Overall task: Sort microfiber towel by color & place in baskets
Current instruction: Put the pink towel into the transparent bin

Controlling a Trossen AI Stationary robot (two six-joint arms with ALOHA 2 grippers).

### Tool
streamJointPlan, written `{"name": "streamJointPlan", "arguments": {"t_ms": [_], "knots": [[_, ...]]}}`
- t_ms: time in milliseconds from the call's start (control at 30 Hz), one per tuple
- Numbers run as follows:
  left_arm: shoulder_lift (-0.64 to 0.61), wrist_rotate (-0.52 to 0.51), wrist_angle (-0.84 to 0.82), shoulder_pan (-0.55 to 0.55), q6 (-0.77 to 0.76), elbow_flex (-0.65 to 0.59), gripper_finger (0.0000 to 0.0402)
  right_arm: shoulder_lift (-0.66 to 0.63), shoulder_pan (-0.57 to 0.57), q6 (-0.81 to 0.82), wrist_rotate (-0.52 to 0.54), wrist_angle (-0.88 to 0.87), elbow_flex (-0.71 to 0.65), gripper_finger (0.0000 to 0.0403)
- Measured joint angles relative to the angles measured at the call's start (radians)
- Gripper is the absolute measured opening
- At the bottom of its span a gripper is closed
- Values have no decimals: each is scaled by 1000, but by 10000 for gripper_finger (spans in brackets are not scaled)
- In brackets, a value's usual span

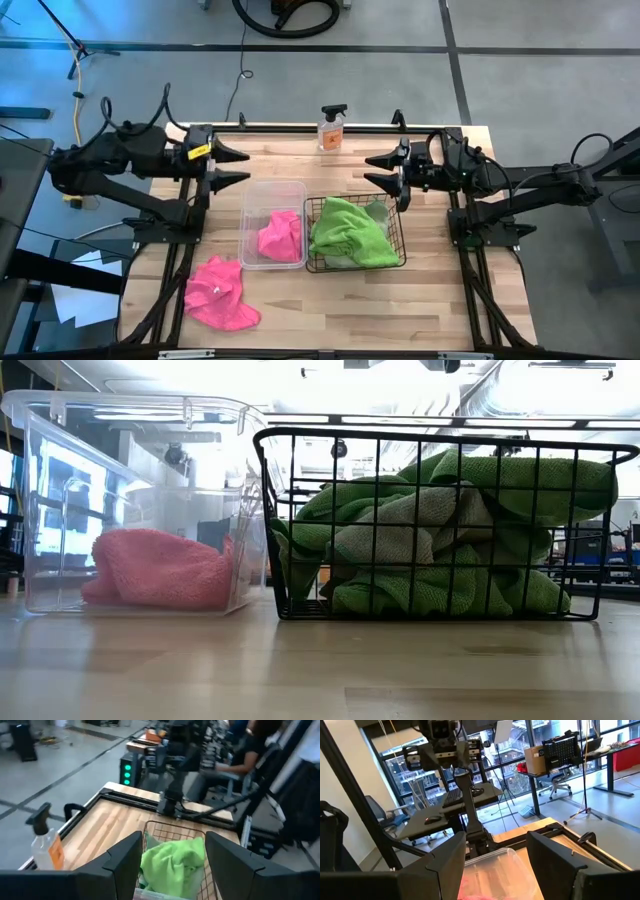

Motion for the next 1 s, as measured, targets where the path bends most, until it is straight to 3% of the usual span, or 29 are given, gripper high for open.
{"name": "streamJointPlan", "arguments": {"t_ms": [100, 233, 400, 500, 733, 1000], "knots": [[-4, 45, 15, -29, 51, -26, 204, 0, 0, 6, 0, 0, 0, 207], [-51, 77, 69, -59, 49, -151, 204, 0, 0, 9, 0, 0, 0, 207], [-161, 72, 204, -109, -126, -376, 204, 0, 0, 10, 0, 0, 0, 207], [-194, 73, 198, -154, -271, -464, 204, 0, 0, 10, 0, 0, 0, 207], [-132, 212, 72, -322, -558, -451, 202, 0, 0, 10, -1, -24, 0, 207], [58, 315, -108, -597, -833, -395, 192, 0, 0, 10, -1, -89, 0, 207]]}}
